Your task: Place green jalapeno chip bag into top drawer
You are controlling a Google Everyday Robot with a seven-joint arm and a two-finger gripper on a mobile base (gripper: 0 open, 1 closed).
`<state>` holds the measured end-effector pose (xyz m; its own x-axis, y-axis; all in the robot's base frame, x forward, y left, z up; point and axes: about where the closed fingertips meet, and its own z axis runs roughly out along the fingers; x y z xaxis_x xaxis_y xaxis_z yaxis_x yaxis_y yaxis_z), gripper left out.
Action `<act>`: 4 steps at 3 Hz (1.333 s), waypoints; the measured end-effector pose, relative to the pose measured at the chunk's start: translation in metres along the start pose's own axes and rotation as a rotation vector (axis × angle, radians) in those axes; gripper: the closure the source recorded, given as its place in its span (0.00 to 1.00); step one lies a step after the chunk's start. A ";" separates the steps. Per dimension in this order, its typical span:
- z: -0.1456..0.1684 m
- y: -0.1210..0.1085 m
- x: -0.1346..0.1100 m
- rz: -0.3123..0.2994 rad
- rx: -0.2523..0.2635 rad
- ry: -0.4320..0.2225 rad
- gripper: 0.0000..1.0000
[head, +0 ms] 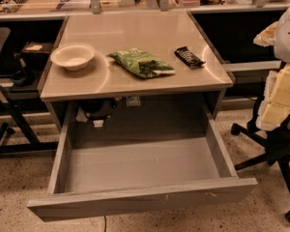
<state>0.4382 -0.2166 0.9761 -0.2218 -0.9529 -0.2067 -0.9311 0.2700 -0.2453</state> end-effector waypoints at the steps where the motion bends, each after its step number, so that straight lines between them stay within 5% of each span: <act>1: 0.000 -0.003 -0.003 0.013 0.006 0.001 0.00; 4: 0.058 -0.092 -0.076 0.031 -0.060 -0.033 0.00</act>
Offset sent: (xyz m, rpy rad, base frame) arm 0.0680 0.0361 -0.0103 0.0817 0.0434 -0.0392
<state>0.5572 -0.1610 0.9594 -0.2419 -0.9389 -0.2448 -0.9400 0.2894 -0.1809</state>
